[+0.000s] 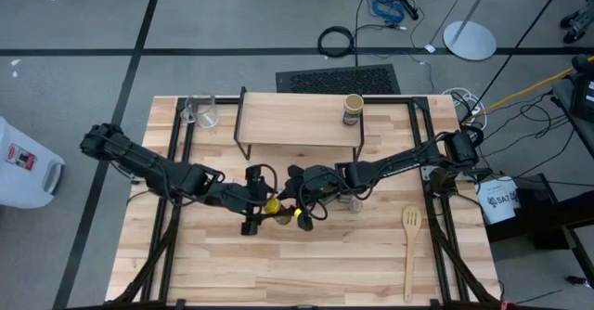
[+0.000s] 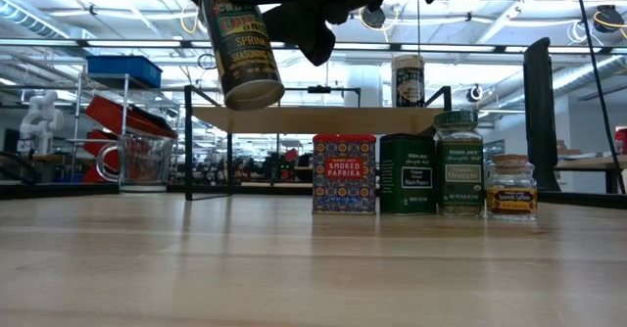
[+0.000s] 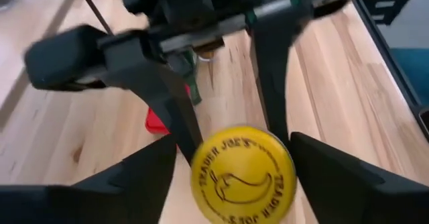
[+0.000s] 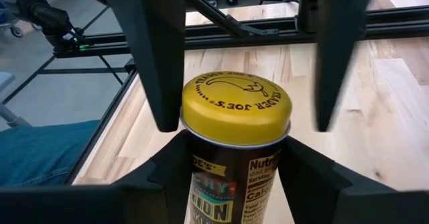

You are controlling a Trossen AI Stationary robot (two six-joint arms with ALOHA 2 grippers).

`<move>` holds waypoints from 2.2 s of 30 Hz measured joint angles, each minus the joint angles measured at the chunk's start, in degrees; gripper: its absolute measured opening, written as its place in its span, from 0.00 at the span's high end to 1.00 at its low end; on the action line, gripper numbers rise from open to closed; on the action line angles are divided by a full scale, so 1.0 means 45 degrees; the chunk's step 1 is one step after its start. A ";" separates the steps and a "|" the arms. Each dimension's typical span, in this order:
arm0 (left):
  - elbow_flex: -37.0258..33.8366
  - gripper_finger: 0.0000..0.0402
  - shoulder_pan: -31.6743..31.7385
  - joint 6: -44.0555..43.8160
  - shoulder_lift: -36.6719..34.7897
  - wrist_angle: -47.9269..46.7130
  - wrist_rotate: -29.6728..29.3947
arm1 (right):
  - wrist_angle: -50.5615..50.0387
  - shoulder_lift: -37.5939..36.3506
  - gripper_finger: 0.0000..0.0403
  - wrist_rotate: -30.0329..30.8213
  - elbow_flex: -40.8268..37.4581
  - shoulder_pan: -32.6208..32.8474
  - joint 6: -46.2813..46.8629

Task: Shelf spices
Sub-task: Put the yellow seasoning bottle on the shelf

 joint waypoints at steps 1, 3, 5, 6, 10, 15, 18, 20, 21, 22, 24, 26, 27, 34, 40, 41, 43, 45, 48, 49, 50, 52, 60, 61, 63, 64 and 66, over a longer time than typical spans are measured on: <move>0.0000 0.23 0.0004 -0.0001 0.0000 0.0080 -0.0045 | -0.0003 0.0004 0.56 -0.0003 0.0000 0.0000 -0.0004; 0.0000 0.18 0.0004 0.0003 0.0000 0.0305 -0.0143 | -0.0003 0.0010 0.56 -0.0029 0.0000 0.0010 -0.0005; 0.0005 0.14 0.0000 0.0053 -0.0070 0.0356 -0.0360 | -0.0013 0.0010 0.56 -0.0012 -0.0002 0.0010 -0.0010; 0.0004 0.12 -0.0006 0.0057 -0.0134 0.0348 -0.0517 | -0.0013 0.0010 0.56 -0.0005 0.0000 0.0010 -0.0014; 0.0005 0.09 -0.0040 -0.0035 -0.0838 0.0280 -0.1381 | -0.0032 0.0013 0.56 -0.0011 -0.0005 -0.0073 -0.0097; 0.0005 0.09 -0.0574 -0.0198 -0.2217 -0.0072 -0.2905 | -0.0168 -0.0068 0.55 -0.0005 -0.0014 -0.0295 -0.0151; 0.0005 0.09 -0.1154 -0.0644 -0.3064 -0.0350 -0.3999 | -0.0314 -0.0340 0.55 0.0000 -0.0019 -0.0476 -0.0294; 0.0010 0.09 -0.1605 -0.1074 -0.3439 -0.0505 -0.4640 | -0.0323 -0.0655 0.55 -0.0005 -0.0019 -0.0639 -0.0458; 0.0010 0.09 -0.1830 -0.1320 -0.3574 -0.0726 -0.4920 | -0.0398 -0.0831 0.55 -0.0006 -0.0015 -0.0746 -0.0531; 0.0010 0.09 -0.2042 -0.1576 -0.3661 -0.0929 -0.5131 | -0.0442 -0.1031 0.55 -0.0009 -0.0015 -0.0862 -0.0633; 0.0010 0.09 -0.2464 -0.2084 -0.3691 -0.1397 -0.5530 | -0.0648 -0.1462 0.55 0.0009 -0.0017 -0.1133 -0.0823; 0.0010 0.09 -0.2878 -0.2776 -0.3594 -0.1916 -0.5957 | -0.0791 -0.2013 0.55 0.0019 -0.0015 -0.1438 -0.1008; 0.0010 0.09 -0.3042 -0.3098 -0.3509 -0.2129 -0.6208 | -0.0882 -0.2326 0.55 0.0022 -0.0015 -0.1593 -0.1094; 0.0010 0.09 -0.3615 -0.4321 -0.2313 -0.2503 -0.8859 | -0.1567 -0.4359 0.55 0.0111 -0.0010 -0.2723 -0.1380; 0.0006 0.09 -0.3206 -0.3429 -0.0907 -0.0935 -1.0936 | -0.1648 -0.5186 0.55 0.0094 0.0010 -0.2894 -0.1350; 0.0005 0.09 -0.3147 -0.3131 -0.0693 -0.0391 -1.0916 | -0.1607 -0.5198 0.55 0.0092 0.0010 -0.2821 -0.1350; 0.0001 0.09 -0.3070 -0.2210 -0.0352 0.1022 -1.0458 | -0.1659 -0.5217 0.55 0.0092 0.0010 -0.2668 -0.1350; 0.0000 0.09 -0.3043 -0.1158 -0.0096 0.2420 -0.9642 | -0.1650 -0.5217 0.55 0.0090 0.0010 -0.2495 -0.1374; 0.0000 0.09 -0.3027 -0.0132 0.0049 0.4360 -0.8844 | -0.1494 -0.5217 0.55 0.0071 0.0008 -0.2221 -0.1409; 0.0000 0.09 -0.3018 0.0048 0.0045 0.4864 -0.8637 | -0.1313 -0.5217 0.55 0.0049 0.0005 -0.2105 -0.1419; 0.0000 0.09 -0.2981 0.0239 0.0039 0.5285 -0.8433 | -0.1061 -0.5217 0.55 -0.0040 0.0005 -0.1986 -0.1451; 0.0000 0.09 -0.2938 0.0527 0.0044 0.5901 -0.7978 | -0.0458 -0.5217 0.55 -0.0455 0.0005 -0.1775 -0.1572; 0.0000 0.09 -0.3039 0.0776 0.0063 0.6772 -0.7177 | 0.0404 -0.5221 0.55 -0.0996 0.0005 -0.0968 -0.2026; 0.0000 0.09 -0.3042 0.0768 0.0120 0.6938 -0.7167 | 0.0395 -0.5221 0.55 -0.0986 0.0005 -0.0914 -0.2040; 0.0000 0.09 -0.3042 0.0785 0.0251 0.7243 -0.7224 | 0.0394 -0.5221 0.55 -0.0986 0.0005 -0.0844 -0.2066; 0.0000 0.09 -0.3024 0.0903 0.0347 0.7463 -0.7245 | 0.0412 -0.5221 0.55 -0.0986 0.0005 -0.0831 -0.2069; 0.0000 0.09 -0.2879 0.1082 0.0592 0.8051 -0.7312 | 0.0430 -0.5221 0.55 -0.0986 0.0005 -0.0781 -0.2069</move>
